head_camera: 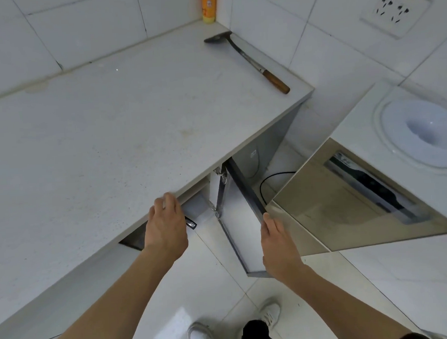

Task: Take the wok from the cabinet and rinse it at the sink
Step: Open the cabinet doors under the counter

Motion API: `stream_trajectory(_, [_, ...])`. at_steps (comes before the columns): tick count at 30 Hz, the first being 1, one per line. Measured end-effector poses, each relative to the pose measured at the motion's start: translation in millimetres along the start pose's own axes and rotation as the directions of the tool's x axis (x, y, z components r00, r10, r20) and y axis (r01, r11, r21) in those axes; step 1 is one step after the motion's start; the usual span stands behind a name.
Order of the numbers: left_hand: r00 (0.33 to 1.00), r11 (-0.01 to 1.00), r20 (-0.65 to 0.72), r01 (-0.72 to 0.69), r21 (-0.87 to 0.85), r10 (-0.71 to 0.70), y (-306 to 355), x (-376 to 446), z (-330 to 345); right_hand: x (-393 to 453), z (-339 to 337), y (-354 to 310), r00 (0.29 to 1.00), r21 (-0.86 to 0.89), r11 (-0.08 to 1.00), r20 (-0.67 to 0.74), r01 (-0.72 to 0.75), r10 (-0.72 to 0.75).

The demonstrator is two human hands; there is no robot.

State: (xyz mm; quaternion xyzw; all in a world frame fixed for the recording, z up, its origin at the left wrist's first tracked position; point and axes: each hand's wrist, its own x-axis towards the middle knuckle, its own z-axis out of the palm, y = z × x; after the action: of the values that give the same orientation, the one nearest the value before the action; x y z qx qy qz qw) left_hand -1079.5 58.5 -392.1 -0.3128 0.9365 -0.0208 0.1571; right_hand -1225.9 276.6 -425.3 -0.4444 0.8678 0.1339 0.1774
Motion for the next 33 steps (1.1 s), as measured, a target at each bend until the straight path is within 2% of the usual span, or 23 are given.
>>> stream_trajectory(2, [1.0,0.999,0.012,0.005,0.047,-0.006,2,0,1,5,1,6,0.999,-0.001,1.0,0.013,-0.031,0.031])
stream_trajectory(5, [1.0,0.995,0.026,0.006,0.101,-0.009,3,0,2,10,3,19,0.992,0.124,0.985,0.03,-0.122,0.119])
stream_trajectory(7, [1.0,0.995,0.027,0.009,0.095,-0.011,4,1,2,14,1,29,0.989,0.147,0.978,0.035,-0.149,0.145])
stream_trajectory(12, [0.999,0.995,0.031,0.018,0.094,-0.021,3,1,6,22,-7,45,0.987,0.111,0.981,0.051,-0.159,0.154])
stream_trajectory(18, [0.999,0.996,0.028,0.027,0.082,-0.029,3,3,7,18,-4,45,0.99,0.151,0.978,0.049,-0.141,0.135])
stream_trajectory(25, [0.998,1.0,0.055,-0.009,-0.02,0.01,-2,2,-1,14,-9,40,0.993,0.172,0.979,0.047,-0.112,0.106])
stream_trajectory(30, [0.993,0.983,0.096,-0.053,-0.175,0.07,-16,-12,-18,-2,-42,25,0.998,0.162,0.987,-0.053,-0.008,0.017])
stream_trajectory(33, [0.996,0.97,0.076,-0.021,-0.244,0.041,-18,-31,-27,-17,-70,7,0.994,0.172,0.984,-0.108,0.054,-0.036])
